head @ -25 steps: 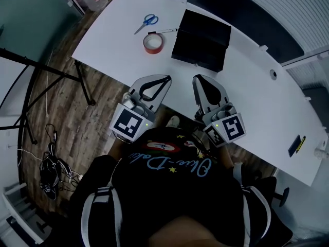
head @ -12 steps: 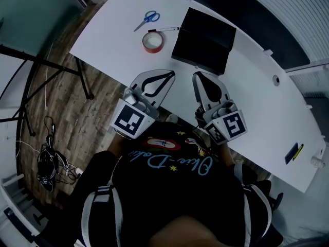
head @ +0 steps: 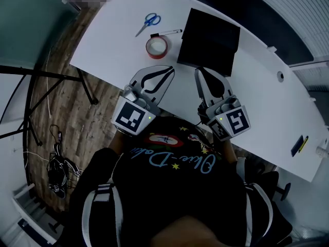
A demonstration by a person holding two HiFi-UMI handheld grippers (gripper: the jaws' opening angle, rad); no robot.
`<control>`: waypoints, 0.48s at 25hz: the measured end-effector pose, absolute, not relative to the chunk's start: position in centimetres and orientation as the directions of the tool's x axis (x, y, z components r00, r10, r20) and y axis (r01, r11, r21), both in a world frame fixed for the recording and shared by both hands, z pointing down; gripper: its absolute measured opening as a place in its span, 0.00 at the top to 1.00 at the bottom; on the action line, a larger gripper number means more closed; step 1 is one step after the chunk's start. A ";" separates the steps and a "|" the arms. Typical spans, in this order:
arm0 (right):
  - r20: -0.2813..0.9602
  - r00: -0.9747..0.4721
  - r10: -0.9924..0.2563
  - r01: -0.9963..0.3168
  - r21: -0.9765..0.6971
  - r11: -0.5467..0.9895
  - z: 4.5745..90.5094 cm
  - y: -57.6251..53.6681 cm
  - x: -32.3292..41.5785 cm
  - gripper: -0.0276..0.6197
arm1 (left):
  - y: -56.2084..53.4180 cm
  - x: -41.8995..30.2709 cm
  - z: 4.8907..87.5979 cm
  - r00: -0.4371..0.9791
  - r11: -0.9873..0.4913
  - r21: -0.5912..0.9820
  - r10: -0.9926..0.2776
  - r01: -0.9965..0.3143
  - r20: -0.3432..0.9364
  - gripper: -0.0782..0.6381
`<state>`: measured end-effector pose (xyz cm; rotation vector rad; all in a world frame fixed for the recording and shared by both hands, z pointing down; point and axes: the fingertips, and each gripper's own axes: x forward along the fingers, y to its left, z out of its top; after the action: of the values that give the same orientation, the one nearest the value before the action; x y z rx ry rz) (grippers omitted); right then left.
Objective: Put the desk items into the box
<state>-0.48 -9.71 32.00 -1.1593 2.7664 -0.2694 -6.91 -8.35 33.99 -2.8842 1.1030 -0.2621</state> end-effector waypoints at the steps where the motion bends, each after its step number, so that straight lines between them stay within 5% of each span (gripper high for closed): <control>1: -0.044 -0.693 -0.719 -0.696 -0.219 0.684 32.1 -9.9 -0.8 0.95 | -8.6 -7.2 34.1 0.733 -0.747 -0.101 -0.665 -0.657 0.145 0.88; 12: -0.014 -0.681 -0.732 -0.718 -0.181 0.672 32.0 -11.0 -3.2 0.95 | -11.3 -10.4 37.5 0.715 -0.748 -0.108 -0.659 -0.655 0.233 0.84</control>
<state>-3.16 -10.95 32.04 -1.2146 2.7933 -0.2467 -10.36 -11.33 37.55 -2.8927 1.1083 -0.4029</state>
